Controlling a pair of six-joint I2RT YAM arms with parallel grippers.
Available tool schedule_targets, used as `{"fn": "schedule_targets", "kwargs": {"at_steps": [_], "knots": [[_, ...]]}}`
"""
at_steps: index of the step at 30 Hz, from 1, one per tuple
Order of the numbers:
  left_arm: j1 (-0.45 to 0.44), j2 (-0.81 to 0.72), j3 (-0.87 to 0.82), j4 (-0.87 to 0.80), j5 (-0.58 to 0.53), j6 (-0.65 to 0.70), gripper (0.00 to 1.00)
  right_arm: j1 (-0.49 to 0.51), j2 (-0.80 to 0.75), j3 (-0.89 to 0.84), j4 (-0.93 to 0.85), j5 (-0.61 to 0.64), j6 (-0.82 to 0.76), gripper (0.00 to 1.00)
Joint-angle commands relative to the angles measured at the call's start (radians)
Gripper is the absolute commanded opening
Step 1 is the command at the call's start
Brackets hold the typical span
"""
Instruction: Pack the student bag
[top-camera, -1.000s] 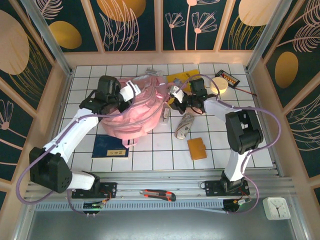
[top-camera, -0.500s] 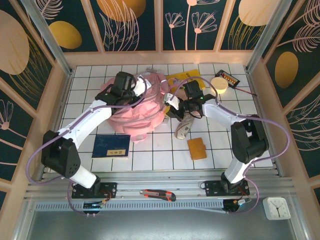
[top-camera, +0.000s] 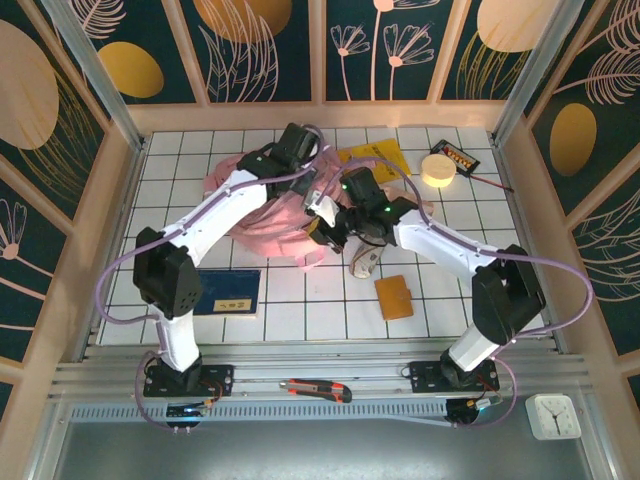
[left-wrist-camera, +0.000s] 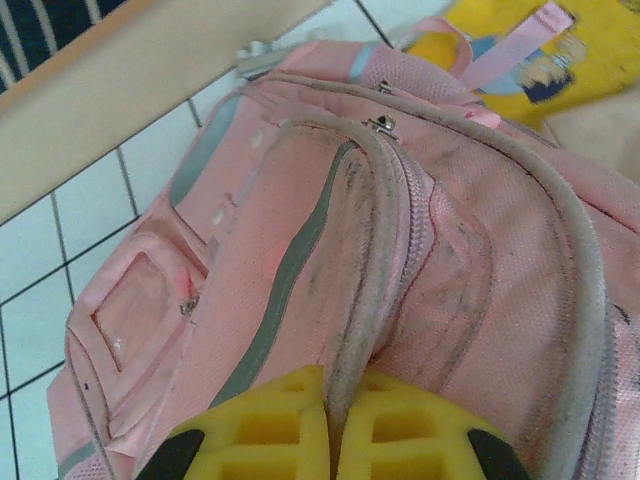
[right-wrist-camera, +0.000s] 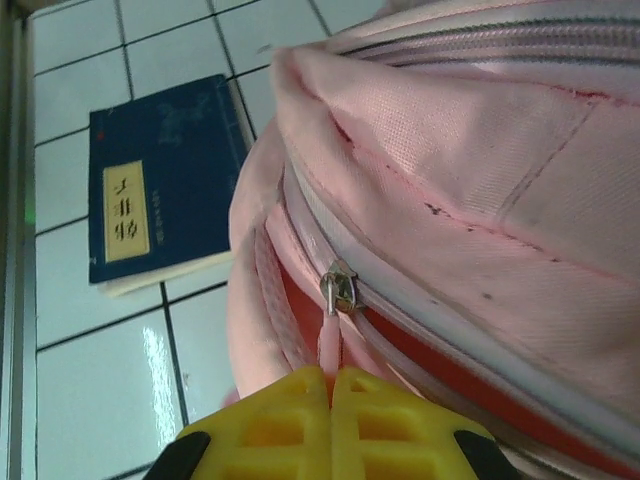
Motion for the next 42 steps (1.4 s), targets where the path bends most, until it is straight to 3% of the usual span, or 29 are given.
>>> {"fn": "schedule_targets", "kwargs": {"at_steps": [1,7,12,19,28,33,42], "knots": [[0.015,0.027,0.129,-0.099,-0.103,-0.205,0.0,0.038,-0.045,-0.013,0.08,0.078,0.173,0.0],[0.012,0.069,0.185,-0.123,0.009,-0.297,0.0,0.152,-0.015,-0.013,0.183,0.088,0.293,0.0],[0.012,0.063,0.188,-0.105,0.064,-0.323,0.0,0.256,0.089,0.031,0.226,0.148,0.287,0.0],[0.011,0.053,0.188,-0.101,0.111,-0.344,0.0,0.3,0.208,0.076,0.318,0.264,0.29,0.0],[0.011,0.089,0.251,-0.111,0.19,-0.381,0.0,0.374,0.335,0.2,0.304,0.395,0.27,0.0],[0.011,0.148,0.37,-0.156,0.227,-0.391,0.0,0.424,0.473,0.358,0.244,0.509,0.205,0.0],[0.008,0.283,0.68,-0.366,0.249,-0.373,0.0,0.404,0.644,0.495,0.405,0.672,0.18,0.0]]}}
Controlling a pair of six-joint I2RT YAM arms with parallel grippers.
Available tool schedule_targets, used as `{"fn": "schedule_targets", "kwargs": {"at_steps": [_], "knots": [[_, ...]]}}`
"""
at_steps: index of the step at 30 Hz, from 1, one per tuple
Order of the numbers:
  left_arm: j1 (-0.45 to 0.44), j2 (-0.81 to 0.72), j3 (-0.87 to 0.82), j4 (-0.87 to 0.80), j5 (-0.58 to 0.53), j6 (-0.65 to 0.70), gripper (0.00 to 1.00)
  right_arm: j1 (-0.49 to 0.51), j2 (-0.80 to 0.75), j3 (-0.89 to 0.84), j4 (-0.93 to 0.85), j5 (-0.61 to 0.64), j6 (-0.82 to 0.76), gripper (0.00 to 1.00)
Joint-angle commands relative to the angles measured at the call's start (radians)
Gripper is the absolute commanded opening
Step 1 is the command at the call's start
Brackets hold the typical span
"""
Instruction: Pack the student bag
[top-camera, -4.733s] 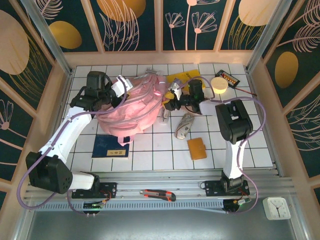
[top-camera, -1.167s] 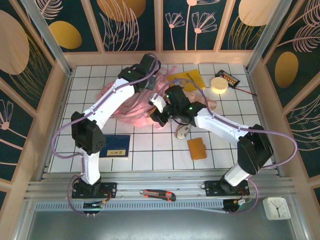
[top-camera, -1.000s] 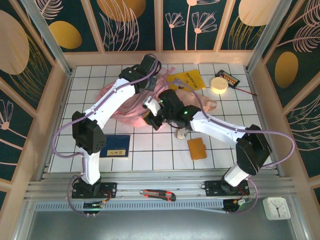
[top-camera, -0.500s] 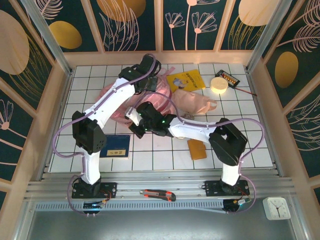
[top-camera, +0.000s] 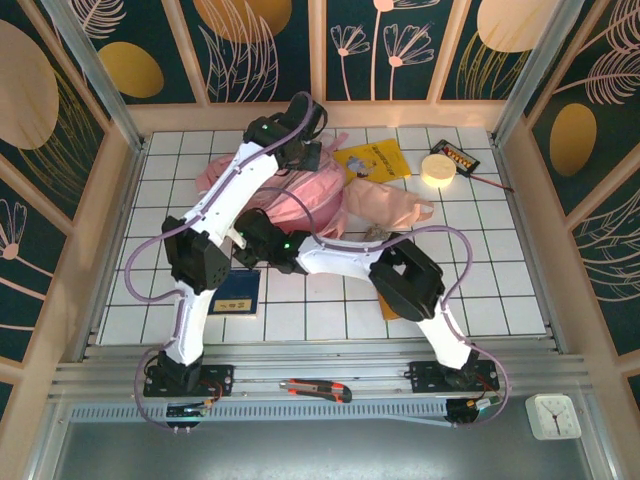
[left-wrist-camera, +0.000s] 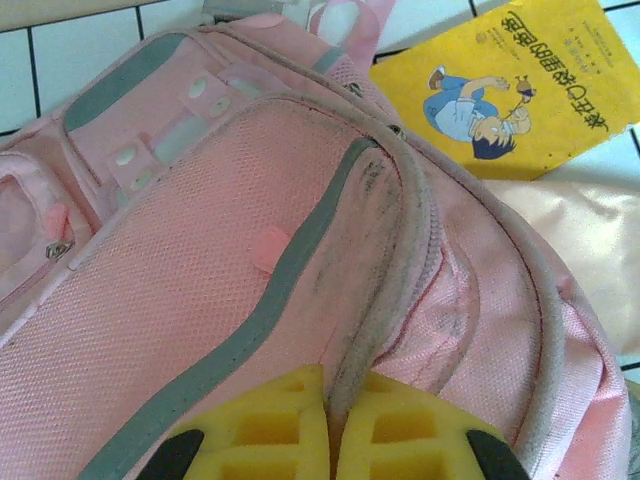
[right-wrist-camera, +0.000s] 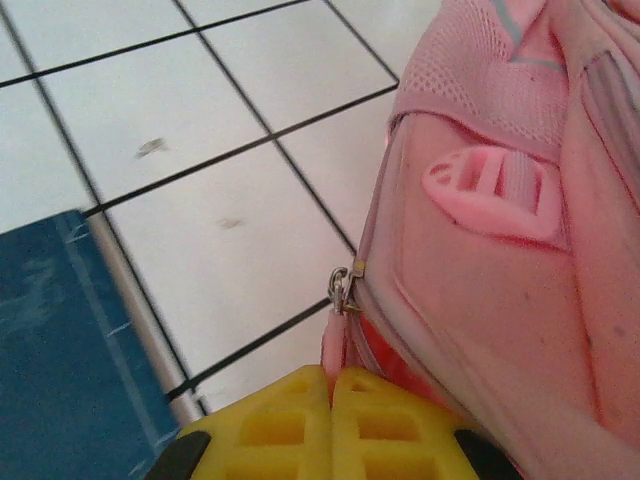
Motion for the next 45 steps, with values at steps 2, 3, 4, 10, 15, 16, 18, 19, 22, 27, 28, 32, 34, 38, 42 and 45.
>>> {"fn": "schedule_targets", "kwargs": {"at_steps": [2,3,4,10,15,16,18,19,22,27,28,32,34,38,42,45], "knots": [[-0.021,0.039,0.211,-0.033,0.058,-0.028,0.0,0.002,0.068,0.077,0.158,-0.016,-0.031,0.03],[-0.021,0.058,0.251,-0.061,0.045,-0.02,0.0,0.001,0.06,0.076,0.171,-0.027,-0.028,0.15],[-0.021,0.071,0.285,-0.085,0.029,-0.015,0.0,0.002,0.046,0.069,0.174,-0.045,-0.021,0.29],[-0.02,0.073,0.275,-0.093,-0.015,0.022,0.0,0.003,-0.201,-0.162,0.176,-0.155,0.048,0.65],[-0.018,0.102,0.299,-0.091,-0.028,0.041,0.0,-0.005,-0.468,-0.353,0.085,-0.185,0.12,0.68],[-0.019,0.108,0.305,-0.091,-0.03,0.044,0.0,-0.015,-0.522,-0.379,0.055,-0.188,0.151,0.69],[-0.018,0.114,0.315,-0.093,-0.035,0.046,0.0,-0.042,-0.617,-0.424,0.018,-0.209,0.231,0.72],[-0.016,0.116,0.315,-0.092,-0.036,0.048,0.0,-0.066,-0.665,-0.446,0.003,-0.234,0.283,0.74],[-0.018,0.12,0.317,-0.092,-0.035,0.051,0.0,-0.179,-0.775,-0.496,-0.052,-0.305,0.512,0.79],[-0.017,0.126,0.322,-0.088,-0.032,0.052,0.0,-0.461,-0.874,-0.614,-0.087,-0.475,0.836,0.8],[-0.016,0.126,0.322,-0.088,-0.031,0.053,0.0,-0.503,-0.879,-0.635,-0.056,-0.519,0.865,0.8],[-0.017,0.125,0.322,-0.084,-0.023,0.057,0.0,-0.596,-0.829,-0.677,0.1,-0.639,0.965,0.8],[-0.016,0.125,0.322,-0.082,-0.018,0.057,0.0,-0.616,-0.771,-0.679,0.179,-0.678,1.017,0.8],[-0.017,0.125,0.319,-0.079,-0.003,0.06,0.0,-0.623,-0.672,-0.662,0.337,-0.702,1.095,0.8],[-0.017,0.123,0.313,-0.076,0.002,0.063,0.0,-0.619,-0.573,-0.601,0.438,-0.717,1.146,0.74],[-0.017,0.128,0.309,-0.072,0.014,0.061,0.0,-0.613,-0.532,-0.558,0.459,-0.715,1.149,0.6]]}}
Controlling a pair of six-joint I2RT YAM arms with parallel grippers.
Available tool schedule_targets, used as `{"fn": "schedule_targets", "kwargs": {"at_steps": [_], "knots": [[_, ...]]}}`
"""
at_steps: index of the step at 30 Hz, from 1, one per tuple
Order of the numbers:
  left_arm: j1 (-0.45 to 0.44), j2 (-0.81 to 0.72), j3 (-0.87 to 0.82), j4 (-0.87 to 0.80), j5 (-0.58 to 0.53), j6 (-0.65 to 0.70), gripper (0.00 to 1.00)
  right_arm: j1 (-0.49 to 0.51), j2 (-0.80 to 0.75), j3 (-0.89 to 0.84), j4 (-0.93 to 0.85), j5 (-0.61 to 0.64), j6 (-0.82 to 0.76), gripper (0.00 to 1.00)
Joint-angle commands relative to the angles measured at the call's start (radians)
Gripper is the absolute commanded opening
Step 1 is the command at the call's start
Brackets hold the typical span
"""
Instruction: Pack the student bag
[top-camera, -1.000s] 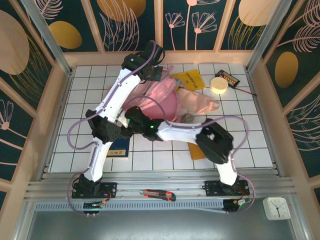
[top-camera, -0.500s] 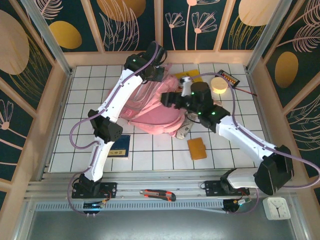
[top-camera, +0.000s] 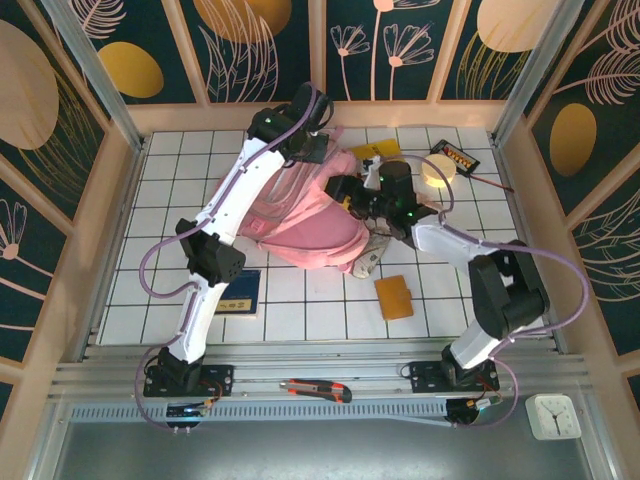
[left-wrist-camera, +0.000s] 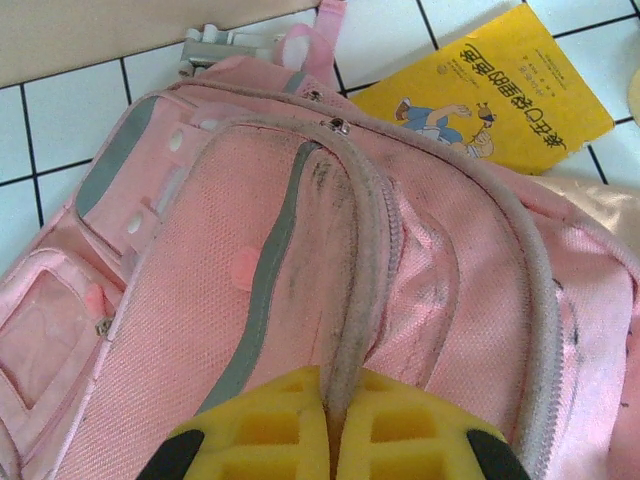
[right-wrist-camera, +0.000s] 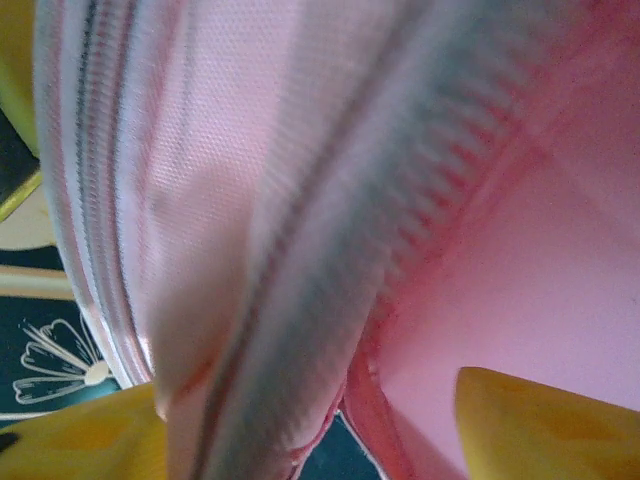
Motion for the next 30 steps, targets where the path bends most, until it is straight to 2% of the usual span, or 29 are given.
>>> {"fn": "schedule_targets", "kwargs": {"at_steps": [1,2,3,5,7,8,10,12,14,16,17,19,22,26,30], "knots": [[-0.003,0.002,0.031,0.049,0.016,0.009,0.0,0.006,0.022,0.069,0.124,-0.022,0.042,0.51],[-0.003,0.001,0.029,0.05,0.015,0.007,0.0,0.005,0.024,0.071,0.13,-0.022,0.041,0.44],[-0.002,-0.002,0.029,0.05,0.013,0.005,0.02,0.007,0.024,0.073,0.137,-0.024,0.04,0.29],[-0.001,-0.016,0.025,0.047,0.001,0.006,0.26,0.008,0.027,0.079,0.146,-0.026,0.04,0.01],[0.004,-0.042,0.02,0.039,-0.031,0.005,0.6,0.008,0.032,0.094,0.144,-0.028,0.039,0.0],[0.01,-0.059,0.012,0.034,-0.045,0.006,0.68,0.008,0.035,0.103,0.142,-0.031,0.037,0.0],[0.026,-0.118,-0.03,0.018,-0.082,0.006,0.78,0.008,0.044,0.133,0.133,-0.03,0.034,0.0],[0.038,-0.203,-0.137,0.015,-0.11,0.014,0.8,0.009,0.051,0.168,0.125,-0.032,0.028,0.0],[0.046,-0.32,-0.335,0.042,-0.134,0.018,0.8,0.008,0.057,0.203,0.114,-0.029,0.024,0.0],[0.057,-0.505,-0.659,0.165,-0.13,0.009,0.79,0.008,0.064,0.246,0.094,-0.023,0.017,0.0],[0.071,-0.592,-0.818,0.241,-0.104,-0.007,0.78,0.008,0.068,0.266,0.081,-0.019,0.011,0.0],[0.124,-0.819,-1.151,0.444,0.029,-0.055,0.74,0.006,0.079,0.316,0.036,-0.009,-0.004,0.0],[0.143,-1.071,-1.52,0.706,0.187,-0.049,0.67,0.005,0.099,0.378,0.008,-0.019,-0.009,0.0],[0.157,-1.232,-1.792,0.88,0.255,-0.087,0.65,0.003,0.129,0.462,-0.033,-0.036,-0.014,0.0],[0.183,-1.257,-1.934,1.005,0.301,-0.138,0.63,0.003,0.147,0.524,-0.076,-0.039,-0.006,0.0]]}}
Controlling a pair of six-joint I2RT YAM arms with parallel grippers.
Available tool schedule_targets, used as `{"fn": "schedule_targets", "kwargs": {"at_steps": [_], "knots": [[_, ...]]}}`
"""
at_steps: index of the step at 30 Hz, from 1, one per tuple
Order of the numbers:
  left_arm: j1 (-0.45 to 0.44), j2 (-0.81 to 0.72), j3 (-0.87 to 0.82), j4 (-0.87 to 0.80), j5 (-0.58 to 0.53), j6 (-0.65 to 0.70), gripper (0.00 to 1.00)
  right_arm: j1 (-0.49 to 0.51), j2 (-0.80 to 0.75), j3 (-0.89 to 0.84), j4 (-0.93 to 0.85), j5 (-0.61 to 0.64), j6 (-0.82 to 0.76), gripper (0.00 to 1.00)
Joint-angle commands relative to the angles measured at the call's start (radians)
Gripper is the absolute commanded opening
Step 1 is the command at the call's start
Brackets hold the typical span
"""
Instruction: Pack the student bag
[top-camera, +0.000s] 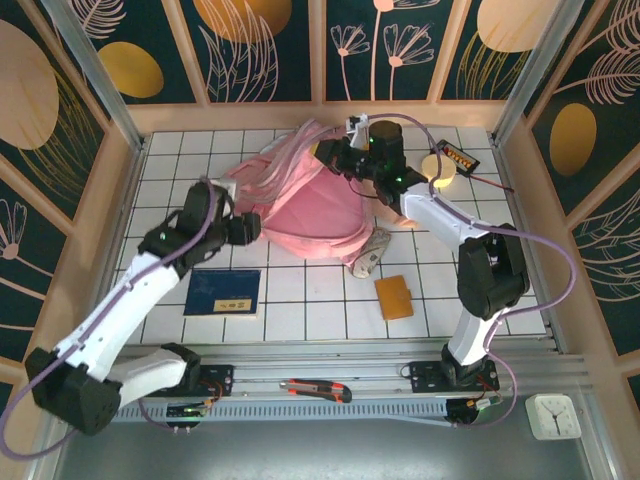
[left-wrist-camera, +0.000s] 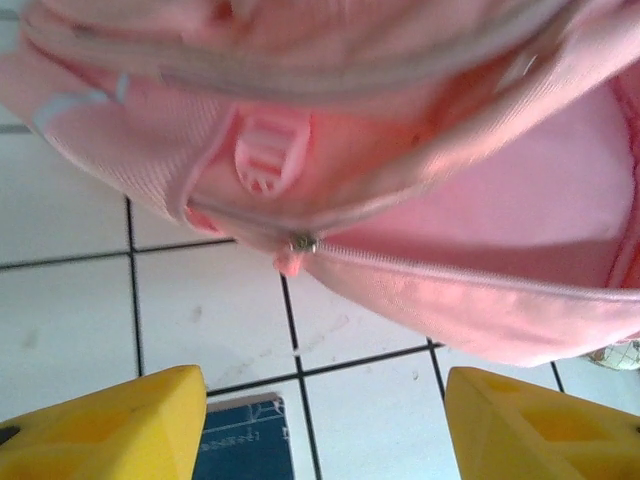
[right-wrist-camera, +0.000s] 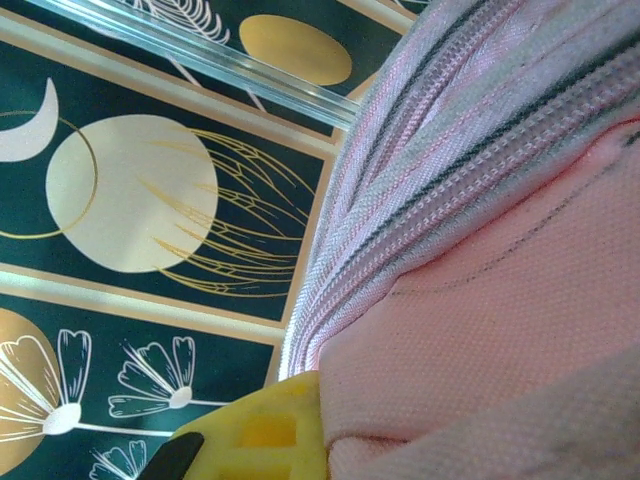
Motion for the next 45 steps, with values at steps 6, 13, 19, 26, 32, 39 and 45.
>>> {"fn": "schedule_targets", "kwargs": {"at_steps": [6,13,19,26,32,39,45], "knots": [[0.059,0.103,-0.135,0.358,0.131,-0.064,0.54,0.002,0.003,0.162,-0.022,0.002,-0.022,0.0],[0.105,0.209,-0.124,0.416,0.18,-0.004,0.44,0.013,0.011,0.199,-0.057,0.016,-0.023,0.0],[0.111,0.305,-0.108,0.467,0.23,0.029,0.39,0.031,0.025,0.23,-0.07,0.031,-0.018,0.0],[0.137,0.392,-0.043,0.483,0.207,0.053,0.26,0.052,0.042,0.269,-0.093,0.048,-0.009,0.0],[0.154,0.444,-0.009,0.505,0.183,0.05,0.0,0.056,0.056,0.293,-0.117,0.059,-0.006,0.0],[0.212,0.415,0.022,0.313,0.07,0.093,0.0,0.047,0.061,0.323,-0.188,0.076,-0.043,0.0],[0.265,0.407,0.051,0.143,-0.122,0.143,0.0,0.031,0.056,0.306,-0.184,0.065,-0.044,0.0]]}}
